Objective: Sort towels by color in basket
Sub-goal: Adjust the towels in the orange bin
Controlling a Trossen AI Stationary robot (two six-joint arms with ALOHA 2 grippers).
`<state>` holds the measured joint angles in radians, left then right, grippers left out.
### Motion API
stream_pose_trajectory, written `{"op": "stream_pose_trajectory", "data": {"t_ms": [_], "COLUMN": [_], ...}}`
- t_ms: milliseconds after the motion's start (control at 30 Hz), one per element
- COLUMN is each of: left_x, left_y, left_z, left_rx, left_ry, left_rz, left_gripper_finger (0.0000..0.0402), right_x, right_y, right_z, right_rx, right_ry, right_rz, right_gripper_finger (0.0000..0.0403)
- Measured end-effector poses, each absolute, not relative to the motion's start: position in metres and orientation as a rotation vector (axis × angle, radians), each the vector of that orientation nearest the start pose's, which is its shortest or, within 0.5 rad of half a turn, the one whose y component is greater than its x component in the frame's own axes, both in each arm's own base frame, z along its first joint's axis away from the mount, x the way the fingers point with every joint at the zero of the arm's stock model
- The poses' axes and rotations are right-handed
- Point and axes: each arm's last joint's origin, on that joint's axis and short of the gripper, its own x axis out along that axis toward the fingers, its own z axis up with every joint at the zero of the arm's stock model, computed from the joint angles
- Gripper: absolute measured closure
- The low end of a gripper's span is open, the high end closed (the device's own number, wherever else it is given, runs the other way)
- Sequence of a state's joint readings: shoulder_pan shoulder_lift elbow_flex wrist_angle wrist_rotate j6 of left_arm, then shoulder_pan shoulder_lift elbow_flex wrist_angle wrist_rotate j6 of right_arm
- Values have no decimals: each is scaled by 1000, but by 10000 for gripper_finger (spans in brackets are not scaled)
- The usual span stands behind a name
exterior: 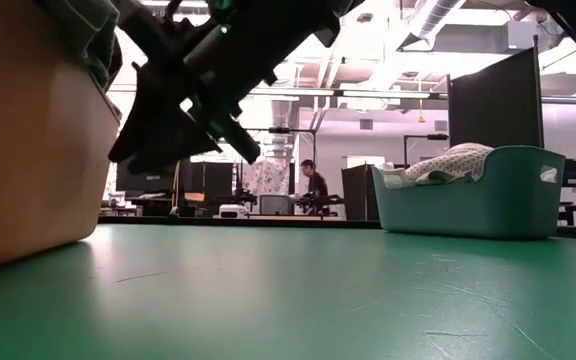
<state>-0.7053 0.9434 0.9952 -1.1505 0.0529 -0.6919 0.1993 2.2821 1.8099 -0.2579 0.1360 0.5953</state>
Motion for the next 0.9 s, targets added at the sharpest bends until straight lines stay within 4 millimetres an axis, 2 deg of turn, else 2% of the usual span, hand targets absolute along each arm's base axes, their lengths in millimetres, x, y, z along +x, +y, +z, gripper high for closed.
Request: {"op": "stream_pose_trajectory", "data": {"t_ms": [133,300,367,467,600,667,767,833,900], "left_x": [112,133,141,148,146,144,143,143,143], "left_y": [-98,-114,-119,-122,-117,-113,-109,-109,-109], "left_z": [301,288,271,235,186,173,170,181,201], "left_rx": [-186,-121,-104,-94,-154,-181,-172,-164,-154], "left_ry": [1170,947,926,936,932,911,906,901,880], "left_rz": [-159,-139,-124,-89,-51,-49,-51,-75,-106], "left_gripper_finger": [212,212,212,212,212,212,212,212,212], "right_x": [500,502,503,505,506,506,506,502,500], "right_y": [95,87,87,87,87,88,89,89,88], "right_z": [191,194,195,198,199,199,198,202,205], "right_rx": [455,496,512,521,553,556,558,562,563], "right_ry": [685,655,638,606,590,591,594,618,626], "right_rz": [-150,-168,-169,-160,-165,-166,-167,-178,-182], "right_gripper_finger": [281,281,281,281,281,281,281,282,283]}}
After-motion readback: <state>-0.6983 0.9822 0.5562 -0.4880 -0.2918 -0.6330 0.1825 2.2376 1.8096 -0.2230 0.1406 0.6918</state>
